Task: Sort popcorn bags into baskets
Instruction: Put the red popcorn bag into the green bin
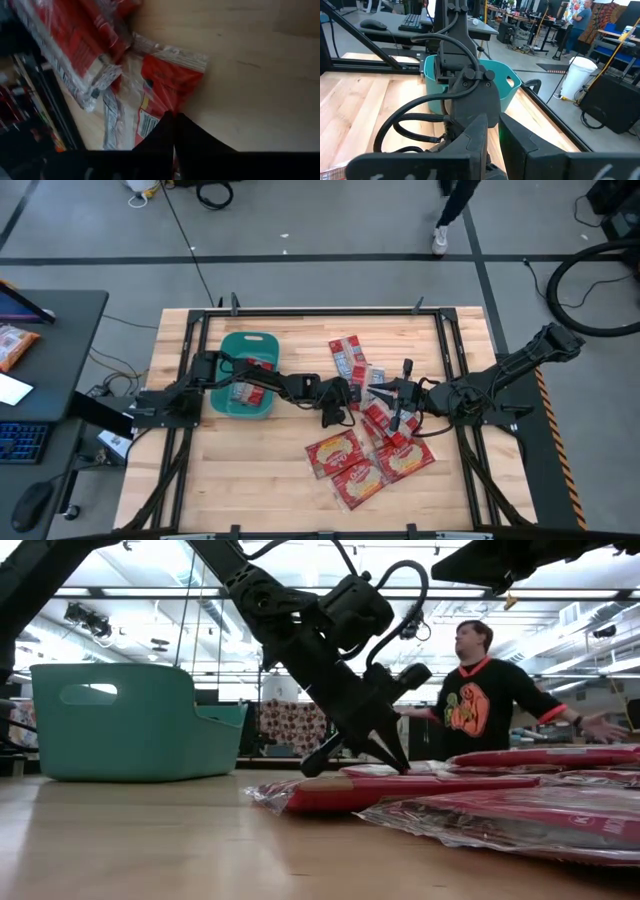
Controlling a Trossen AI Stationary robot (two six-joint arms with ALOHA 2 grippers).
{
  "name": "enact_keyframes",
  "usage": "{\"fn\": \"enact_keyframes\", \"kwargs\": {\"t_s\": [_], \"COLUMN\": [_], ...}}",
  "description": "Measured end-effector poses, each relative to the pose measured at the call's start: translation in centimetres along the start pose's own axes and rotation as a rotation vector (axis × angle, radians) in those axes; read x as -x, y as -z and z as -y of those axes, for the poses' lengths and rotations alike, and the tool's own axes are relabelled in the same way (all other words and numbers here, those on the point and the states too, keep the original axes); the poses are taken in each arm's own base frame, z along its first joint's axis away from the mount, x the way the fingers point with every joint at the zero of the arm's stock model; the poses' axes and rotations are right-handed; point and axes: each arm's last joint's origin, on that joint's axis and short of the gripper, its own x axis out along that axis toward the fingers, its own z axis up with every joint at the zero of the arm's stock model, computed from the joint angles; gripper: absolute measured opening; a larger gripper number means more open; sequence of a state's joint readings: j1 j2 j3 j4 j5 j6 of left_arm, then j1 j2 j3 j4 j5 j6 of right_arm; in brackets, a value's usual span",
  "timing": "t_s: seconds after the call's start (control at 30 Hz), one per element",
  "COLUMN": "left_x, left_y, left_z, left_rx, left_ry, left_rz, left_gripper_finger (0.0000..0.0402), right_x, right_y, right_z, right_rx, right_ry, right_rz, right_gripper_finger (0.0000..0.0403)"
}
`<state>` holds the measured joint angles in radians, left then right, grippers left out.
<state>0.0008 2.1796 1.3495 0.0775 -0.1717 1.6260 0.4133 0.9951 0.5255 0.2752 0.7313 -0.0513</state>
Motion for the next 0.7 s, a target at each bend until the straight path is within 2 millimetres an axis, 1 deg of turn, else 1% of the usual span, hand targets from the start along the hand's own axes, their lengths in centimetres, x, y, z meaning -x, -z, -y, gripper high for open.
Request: {"fn": "enact_keyframes", "kwargs": {"t_s": [0.13,0.27,0.37,0.47,0.57,0.7], "left_x": [0.5,2.1,3.9,6.3,8.7,11.8], "left_y": [-0.4,-0.7,-0.7,-0.3,0.2,0.9], "left_z": [-0.3,-1.4,-2.6,-3.7,-4.8,-5.7], "left_rx": [0.102,0.170,0.229,0.308,0.409,0.558], "left_ry": [-0.001,-0.020,-0.047,-0.054,-0.065,-0.071], "left_rz": [-0.031,-0.049,-0.078,-0.089,-0.086,-0.089], "left_gripper_finger": [0.0004,0.0003,0.0002,0.0002,0.0002,0.0001], "right_x": [0.0,0.0,0.0,0.0,0.0,0.0], "right_y": [0.0,0.0,0.0,0.0,0.0,0.0], "right_z": [0.0,0.0,0.0,0.0,0.0,0.0], "right_rx": [0.000,0.000,0.000,0.000,0.000,-0.003], "right_ry": [0.000,0.000,0.000,-0.001,-0.001,-0.001], "right_rz": [0.000,0.000,0.000,-0.001,-0.001,-0.001], "right_gripper_finger": [0.0052,0.0052,0.0052,0.0052,0.0052,0.0052]}}
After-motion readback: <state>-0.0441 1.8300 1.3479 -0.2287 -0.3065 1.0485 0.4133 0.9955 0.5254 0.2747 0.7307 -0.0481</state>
